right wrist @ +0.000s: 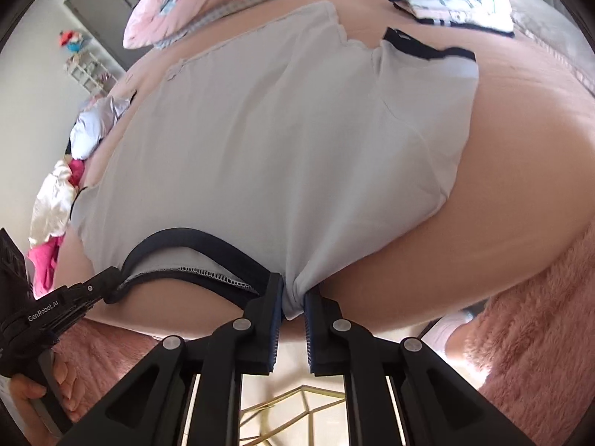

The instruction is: Fold clothes

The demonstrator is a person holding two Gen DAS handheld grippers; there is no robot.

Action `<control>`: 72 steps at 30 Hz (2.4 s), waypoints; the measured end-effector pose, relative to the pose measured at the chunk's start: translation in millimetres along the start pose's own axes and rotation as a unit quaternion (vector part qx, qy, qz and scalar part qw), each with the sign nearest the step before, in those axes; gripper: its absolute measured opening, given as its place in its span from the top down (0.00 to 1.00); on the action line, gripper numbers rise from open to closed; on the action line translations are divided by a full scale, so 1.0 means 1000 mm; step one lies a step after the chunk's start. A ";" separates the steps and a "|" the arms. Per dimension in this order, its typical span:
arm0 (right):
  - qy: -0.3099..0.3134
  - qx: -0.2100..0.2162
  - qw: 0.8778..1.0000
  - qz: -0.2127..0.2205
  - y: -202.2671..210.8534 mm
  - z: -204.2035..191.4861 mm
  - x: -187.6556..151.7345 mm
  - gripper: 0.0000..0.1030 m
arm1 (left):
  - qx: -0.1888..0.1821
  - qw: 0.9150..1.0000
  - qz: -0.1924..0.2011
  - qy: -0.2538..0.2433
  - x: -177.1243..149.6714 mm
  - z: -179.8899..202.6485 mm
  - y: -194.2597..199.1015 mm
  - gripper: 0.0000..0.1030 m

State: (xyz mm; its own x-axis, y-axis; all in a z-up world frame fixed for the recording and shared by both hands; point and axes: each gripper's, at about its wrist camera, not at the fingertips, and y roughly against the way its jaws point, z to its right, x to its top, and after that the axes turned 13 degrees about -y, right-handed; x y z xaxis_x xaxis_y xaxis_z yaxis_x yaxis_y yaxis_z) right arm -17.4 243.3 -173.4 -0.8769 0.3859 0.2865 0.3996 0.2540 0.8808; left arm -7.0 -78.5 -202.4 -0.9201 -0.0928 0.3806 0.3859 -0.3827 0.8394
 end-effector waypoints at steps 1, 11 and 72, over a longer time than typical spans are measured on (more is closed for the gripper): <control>-0.004 0.000 1.000 0.001 0.004 0.000 0.000 0.85 | -0.005 1.000 -0.011 0.004 0.000 -0.001 0.003 0.86; 0.043 -0.041 0.993 0.103 0.057 -0.011 0.016 0.85 | 0.072 0.990 -0.026 -0.119 0.030 0.031 -0.014 0.71; 0.068 0.032 0.993 0.092 0.024 -0.005 0.121 0.99 | 0.076 0.993 0.072 -0.051 0.029 -0.031 0.021 0.54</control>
State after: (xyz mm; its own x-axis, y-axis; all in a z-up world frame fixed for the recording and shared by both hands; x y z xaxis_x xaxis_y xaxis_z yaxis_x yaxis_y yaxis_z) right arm -115.1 291.7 -116.1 -0.8137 0.3088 0.4925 0.5688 0.2484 0.7841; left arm -28.0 -117.6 -185.8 -0.8458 -0.0401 0.5321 0.5261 -0.2287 0.8191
